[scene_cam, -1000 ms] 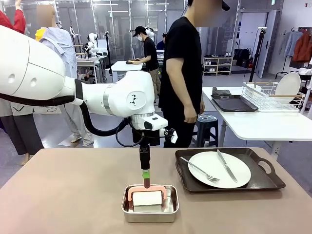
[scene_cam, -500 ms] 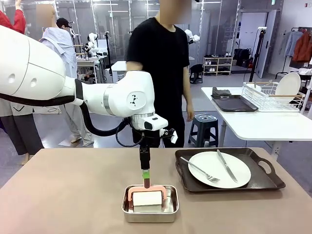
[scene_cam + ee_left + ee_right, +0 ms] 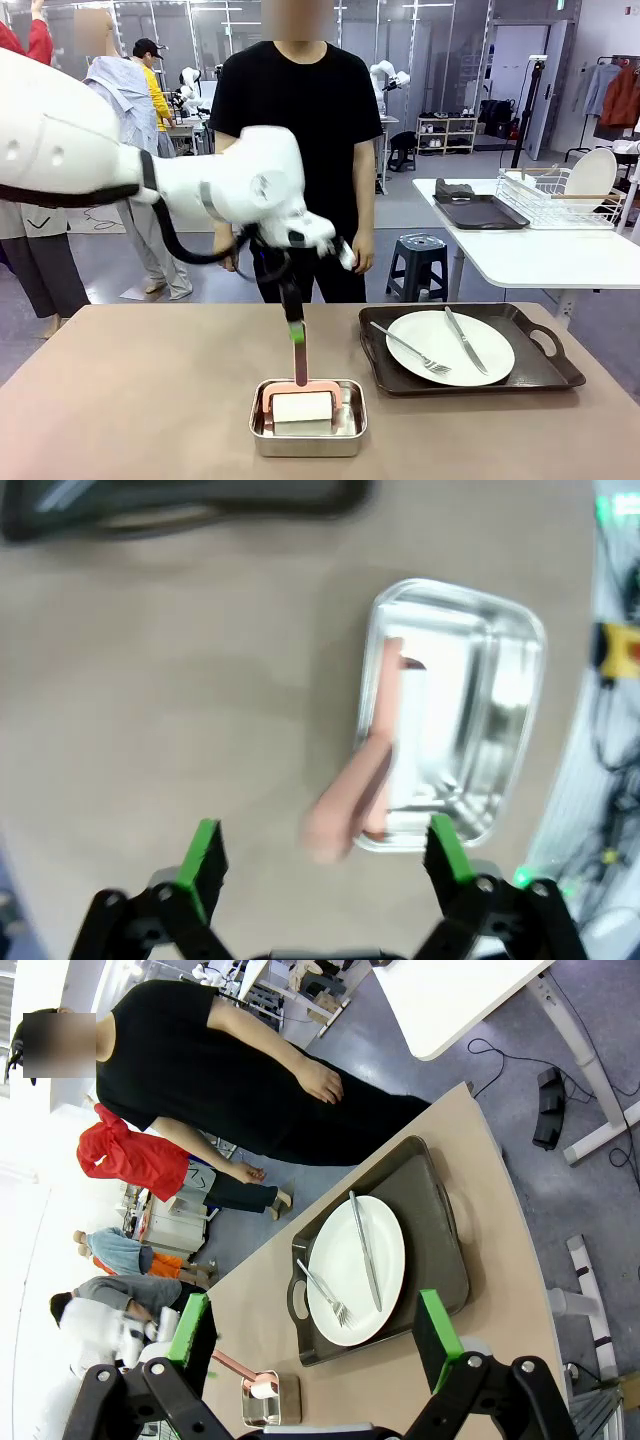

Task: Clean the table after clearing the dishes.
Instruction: When the right (or left) Handle tray is removed, use the right hand (or left hand) to clean the right (or left) side of the table with the Lint Roller.

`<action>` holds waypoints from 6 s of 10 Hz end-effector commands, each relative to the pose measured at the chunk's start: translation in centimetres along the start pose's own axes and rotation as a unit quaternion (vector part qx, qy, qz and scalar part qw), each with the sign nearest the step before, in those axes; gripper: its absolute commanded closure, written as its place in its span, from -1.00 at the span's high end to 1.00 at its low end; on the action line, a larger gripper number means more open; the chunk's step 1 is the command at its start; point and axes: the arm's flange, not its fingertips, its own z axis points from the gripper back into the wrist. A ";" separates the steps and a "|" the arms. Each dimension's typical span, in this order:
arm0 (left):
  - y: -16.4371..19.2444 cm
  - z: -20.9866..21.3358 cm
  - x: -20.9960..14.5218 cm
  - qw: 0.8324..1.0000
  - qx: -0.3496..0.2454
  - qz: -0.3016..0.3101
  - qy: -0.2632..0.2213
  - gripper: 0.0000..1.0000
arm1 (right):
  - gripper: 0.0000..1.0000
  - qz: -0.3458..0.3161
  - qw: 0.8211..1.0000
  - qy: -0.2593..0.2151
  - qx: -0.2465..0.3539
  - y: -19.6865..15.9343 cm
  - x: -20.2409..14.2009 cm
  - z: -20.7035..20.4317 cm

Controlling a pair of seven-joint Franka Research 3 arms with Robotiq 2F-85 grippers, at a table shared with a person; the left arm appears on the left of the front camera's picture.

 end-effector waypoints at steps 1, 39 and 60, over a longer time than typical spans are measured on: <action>3.0 9.3 -6.4 0.978 0.064 0.159 -0.120 1.00 | 1.00 0.005 1.000 -0.001 0.005 0.2 -0.1 0.2; -17.0 17.9 -55.4 0.556 0.216 0.604 -0.530 1.00 | 1.00 0.005 1.000 -0.001 0.005 0.2 -0.1 0.2; -17.0 17.9 -55.4 0.556 0.216 0.604 -0.530 1.00 | 1.00 0.442 0.782 0.426 -0.111 22.3 -17.5 -39.0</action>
